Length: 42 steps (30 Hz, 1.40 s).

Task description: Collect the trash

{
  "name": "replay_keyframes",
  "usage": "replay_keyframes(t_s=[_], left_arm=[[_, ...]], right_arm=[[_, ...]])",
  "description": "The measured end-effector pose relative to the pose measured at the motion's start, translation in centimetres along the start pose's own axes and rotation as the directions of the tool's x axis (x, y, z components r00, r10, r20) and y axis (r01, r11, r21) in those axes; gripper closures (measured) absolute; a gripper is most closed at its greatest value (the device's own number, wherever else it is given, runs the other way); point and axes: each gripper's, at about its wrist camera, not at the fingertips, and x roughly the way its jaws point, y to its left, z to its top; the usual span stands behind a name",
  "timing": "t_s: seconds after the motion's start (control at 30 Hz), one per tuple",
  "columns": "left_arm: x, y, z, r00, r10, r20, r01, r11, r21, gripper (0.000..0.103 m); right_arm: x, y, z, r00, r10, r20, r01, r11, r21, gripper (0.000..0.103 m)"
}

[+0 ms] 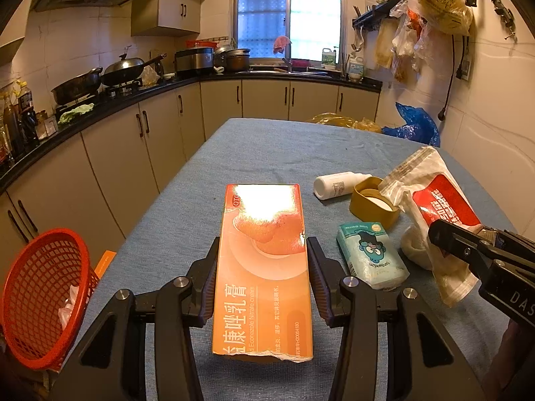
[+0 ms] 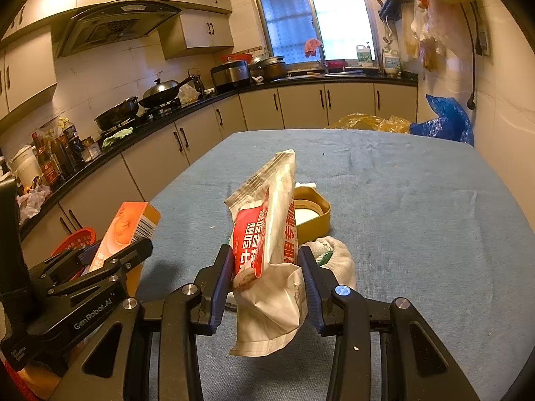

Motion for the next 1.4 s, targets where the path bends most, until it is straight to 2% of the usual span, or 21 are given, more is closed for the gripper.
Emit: replay_keyframes(t_s=[0.37,0.53,1.0,1.4], left_arm=[[-3.3,1.7,-0.5,0.999,0.009,0.049,-0.009,1.000,0.010,0.057],[-4.9,3.8,-0.6,0.998,0.012,0.067,-0.011,1.000,-0.015,0.057],[-7.8,11.7,-1.4,0.990,0.110,0.087,-0.099,0.988,-0.119,0.057],[-8.9,18.9,-2.6,0.977,0.202,0.068,-0.182,0.957,-0.227,0.057]], right_arm=[[-1.7,1.7,-0.1,1.000,0.015,-0.016,-0.015,1.000,0.010,0.060],[-1.9,3.3,0.0,0.999,0.039,-0.032,-0.039,0.999,-0.003,0.060],[-0.1,11.4,0.3,0.986,0.137,-0.092,-0.146,0.984,-0.102,0.060],[1.8,18.3,0.6,0.965,0.219,-0.144,-0.243,0.954,-0.178,0.060]])
